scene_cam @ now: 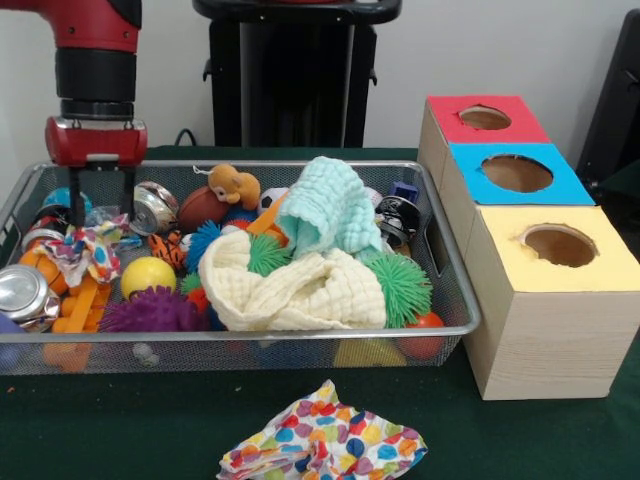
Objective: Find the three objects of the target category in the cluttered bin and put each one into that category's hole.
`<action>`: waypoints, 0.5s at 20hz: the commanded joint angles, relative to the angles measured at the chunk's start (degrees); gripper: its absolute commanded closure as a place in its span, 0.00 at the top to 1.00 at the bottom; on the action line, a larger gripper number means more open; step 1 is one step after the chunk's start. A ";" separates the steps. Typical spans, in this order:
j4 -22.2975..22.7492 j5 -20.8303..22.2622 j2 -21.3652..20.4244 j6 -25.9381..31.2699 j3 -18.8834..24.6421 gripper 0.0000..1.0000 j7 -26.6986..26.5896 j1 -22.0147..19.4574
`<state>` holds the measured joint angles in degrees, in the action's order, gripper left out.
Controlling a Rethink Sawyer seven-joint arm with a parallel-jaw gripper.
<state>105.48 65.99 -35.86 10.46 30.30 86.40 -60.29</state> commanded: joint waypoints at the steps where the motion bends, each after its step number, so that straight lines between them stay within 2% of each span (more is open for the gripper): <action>1: 0.35 1.09 -0.65 4.92 -4.18 1.00 -0.82 1.00; 10: -0.03 2.54 1.88 1.88 -6.20 1.00 0.54 0.59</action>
<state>105.48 65.99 -36.55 10.46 27.22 86.40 -60.06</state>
